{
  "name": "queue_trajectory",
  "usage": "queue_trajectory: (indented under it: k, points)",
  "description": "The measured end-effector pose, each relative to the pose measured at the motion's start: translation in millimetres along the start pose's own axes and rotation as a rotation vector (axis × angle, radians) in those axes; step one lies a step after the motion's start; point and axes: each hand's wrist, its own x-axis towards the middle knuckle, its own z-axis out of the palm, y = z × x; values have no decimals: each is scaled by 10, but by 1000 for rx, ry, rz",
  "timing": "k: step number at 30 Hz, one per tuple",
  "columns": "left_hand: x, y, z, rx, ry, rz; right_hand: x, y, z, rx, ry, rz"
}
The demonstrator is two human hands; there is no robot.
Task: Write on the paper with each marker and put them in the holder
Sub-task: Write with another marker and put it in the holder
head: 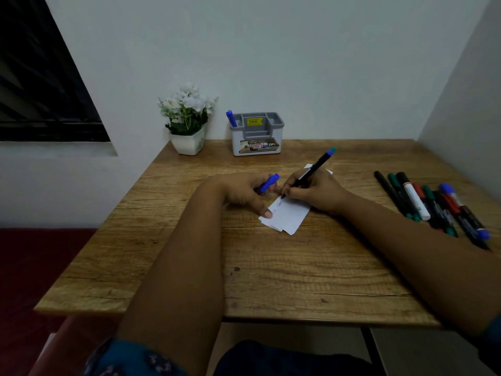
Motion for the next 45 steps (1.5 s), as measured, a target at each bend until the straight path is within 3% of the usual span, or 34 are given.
queue_trajectory:
  k: [17, 33, 35, 40, 45]
  points:
    - [-24, 24, 9, -31, -11, 8, 22, 43, -7, 47, 48, 6]
    - [-25, 24, 2, 17, 7, -5, 31, 28, -1, -58, 5, 16]
    - [-25, 18, 5, 5, 8, -5, 43, 34, 9, 45, 25, 49]
    - [-52, 38, 24, -101, -50, 29, 105, 22, -90, 797, 126, 275]
    - [32, 103, 84, -65, 163, 71, 119, 63, -93, 983, 34, 281]
